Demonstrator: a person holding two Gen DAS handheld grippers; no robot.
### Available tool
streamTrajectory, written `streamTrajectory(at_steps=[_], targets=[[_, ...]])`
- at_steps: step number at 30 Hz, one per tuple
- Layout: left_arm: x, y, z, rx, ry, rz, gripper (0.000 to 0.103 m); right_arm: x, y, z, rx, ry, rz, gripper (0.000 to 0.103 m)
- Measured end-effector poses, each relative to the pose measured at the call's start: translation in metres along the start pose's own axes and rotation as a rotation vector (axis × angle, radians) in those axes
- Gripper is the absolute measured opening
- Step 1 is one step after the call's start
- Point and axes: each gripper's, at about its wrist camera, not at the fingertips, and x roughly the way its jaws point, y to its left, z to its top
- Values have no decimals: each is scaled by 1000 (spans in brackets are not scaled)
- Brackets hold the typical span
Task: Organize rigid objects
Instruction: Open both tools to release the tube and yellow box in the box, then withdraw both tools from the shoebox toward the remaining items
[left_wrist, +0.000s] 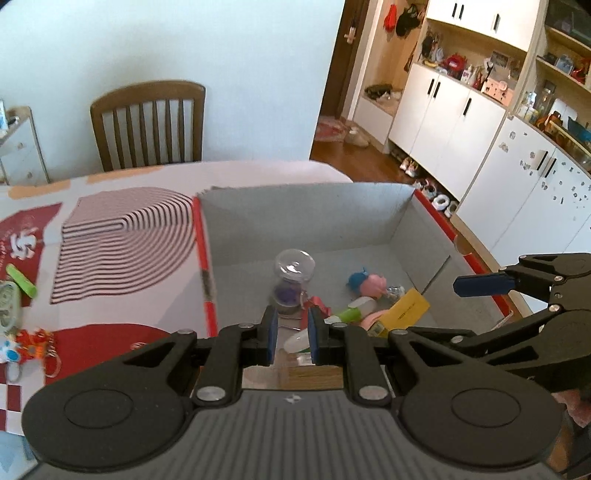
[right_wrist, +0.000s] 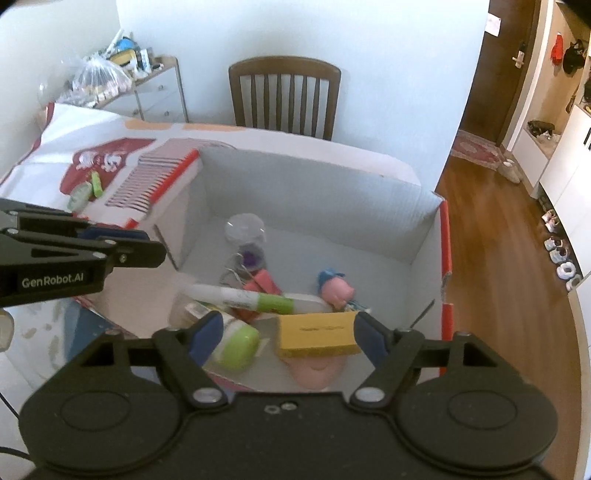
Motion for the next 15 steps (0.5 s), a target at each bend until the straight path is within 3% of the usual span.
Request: streamTrajectory(at_steps=[4,7,11,15], targets=[[-21,11,-6,18,-49,35,20,-11,14,0,-4,-29,-1,82],[-36,25,-10,8,-68,39,32,-19,26,-1,-4,-47,0,83],[-55,44,-17,7,-101,57,61,-29,42,-1,11,-80,10,86],[-69,64,-22,6,-109,66,61,-36,63,1,27,-115,35,87]])
